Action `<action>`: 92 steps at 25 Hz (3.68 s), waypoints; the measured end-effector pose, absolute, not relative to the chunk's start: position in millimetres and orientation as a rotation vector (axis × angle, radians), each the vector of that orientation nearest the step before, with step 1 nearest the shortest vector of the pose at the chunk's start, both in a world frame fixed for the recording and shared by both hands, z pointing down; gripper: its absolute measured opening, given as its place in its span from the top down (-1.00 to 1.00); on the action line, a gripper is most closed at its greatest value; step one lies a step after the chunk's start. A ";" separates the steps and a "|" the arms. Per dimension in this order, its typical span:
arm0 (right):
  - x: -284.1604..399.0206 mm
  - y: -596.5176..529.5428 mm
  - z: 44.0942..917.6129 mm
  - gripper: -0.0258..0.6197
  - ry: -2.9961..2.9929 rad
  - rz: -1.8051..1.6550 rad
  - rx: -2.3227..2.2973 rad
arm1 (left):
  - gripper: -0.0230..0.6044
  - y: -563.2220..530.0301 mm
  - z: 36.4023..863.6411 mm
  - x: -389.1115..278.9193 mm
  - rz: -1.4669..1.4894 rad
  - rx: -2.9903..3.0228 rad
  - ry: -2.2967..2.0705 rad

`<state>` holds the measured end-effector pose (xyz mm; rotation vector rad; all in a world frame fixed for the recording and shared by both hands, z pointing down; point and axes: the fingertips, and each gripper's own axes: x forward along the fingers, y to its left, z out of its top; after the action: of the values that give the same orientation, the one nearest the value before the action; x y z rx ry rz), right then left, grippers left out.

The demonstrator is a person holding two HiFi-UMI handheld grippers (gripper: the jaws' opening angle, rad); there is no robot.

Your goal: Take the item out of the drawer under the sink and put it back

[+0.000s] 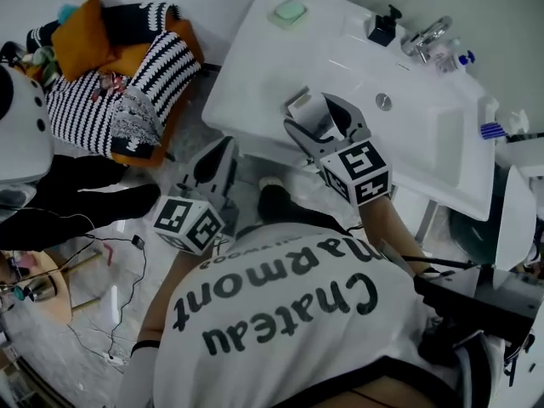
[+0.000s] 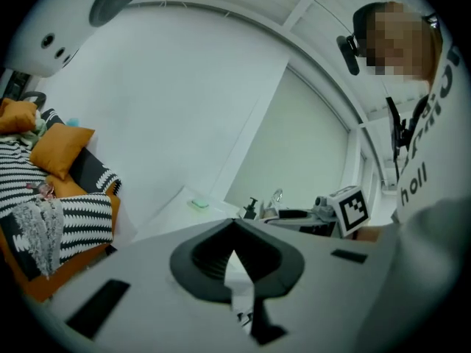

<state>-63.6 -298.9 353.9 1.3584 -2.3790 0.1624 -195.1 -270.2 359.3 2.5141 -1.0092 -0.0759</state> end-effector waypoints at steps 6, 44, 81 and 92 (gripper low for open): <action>-66.6 -335.8 363.3 -0.10 -2.391 0.167 1.277 | 0.90 -298.6 358.7 -202.2 -0.080 2.482 -1.080; -94.9 -446.5 446.6 -0.10 -2.357 0.356 1.022 | 0.90 -368.1 393.2 -234.0 -0.048 2.286 -1.276; -106.9 -464.8 462.7 -0.11 -2.326 0.389 0.964 | 0.90 -370.4 393.3 -242.8 -0.012 2.271 -1.337; -110.4 -467.6 468.3 -0.11 -2.287 0.368 0.937 | 0.90 -372.9 390.8 -244.2 -0.007 2.273 -1.346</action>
<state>-110.4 -467.6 468.3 0.9374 -2.2871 0.3676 -244.2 -372.9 390.8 2.2730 -1.3459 -0.0065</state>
